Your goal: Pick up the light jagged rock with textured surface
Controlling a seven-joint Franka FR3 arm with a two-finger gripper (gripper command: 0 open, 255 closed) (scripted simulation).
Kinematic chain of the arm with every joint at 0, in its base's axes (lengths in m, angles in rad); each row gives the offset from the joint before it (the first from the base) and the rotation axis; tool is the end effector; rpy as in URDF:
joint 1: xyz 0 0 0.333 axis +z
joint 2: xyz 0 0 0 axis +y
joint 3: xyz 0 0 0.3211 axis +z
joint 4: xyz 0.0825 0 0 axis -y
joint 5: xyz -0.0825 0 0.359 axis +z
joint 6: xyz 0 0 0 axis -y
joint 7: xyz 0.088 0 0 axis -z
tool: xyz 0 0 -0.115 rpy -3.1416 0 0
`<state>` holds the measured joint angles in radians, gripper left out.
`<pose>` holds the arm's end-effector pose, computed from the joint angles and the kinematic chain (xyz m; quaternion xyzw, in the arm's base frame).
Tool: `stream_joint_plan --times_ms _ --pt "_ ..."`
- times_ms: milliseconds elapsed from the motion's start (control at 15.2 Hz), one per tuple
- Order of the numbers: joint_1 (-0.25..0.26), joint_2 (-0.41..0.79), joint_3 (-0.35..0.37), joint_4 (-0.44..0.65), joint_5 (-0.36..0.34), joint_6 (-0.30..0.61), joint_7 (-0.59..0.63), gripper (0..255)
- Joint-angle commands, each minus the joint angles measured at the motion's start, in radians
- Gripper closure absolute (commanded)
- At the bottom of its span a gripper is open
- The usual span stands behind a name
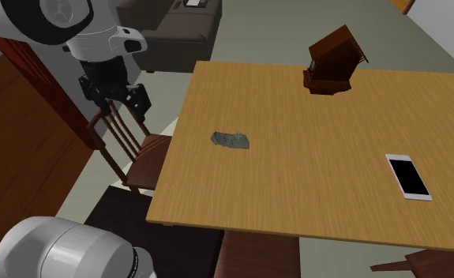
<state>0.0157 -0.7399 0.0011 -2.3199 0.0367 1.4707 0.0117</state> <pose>0.2790 0.0093 0.5811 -0.9983 -0.0032 0.0549 0.0172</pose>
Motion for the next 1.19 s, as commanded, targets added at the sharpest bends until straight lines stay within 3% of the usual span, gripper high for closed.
stream_joint_plan --times_ms 0,594,1122 --pt "0.0 0.0 0.0 0.0 0.0 0.0 0.0 0" --pt "-0.112 0.333 0.014 0.089 0.049 0.189 0.3 0" --pt "-0.192 0.607 -0.023 0.202 0.082 0.309 0.534 0"
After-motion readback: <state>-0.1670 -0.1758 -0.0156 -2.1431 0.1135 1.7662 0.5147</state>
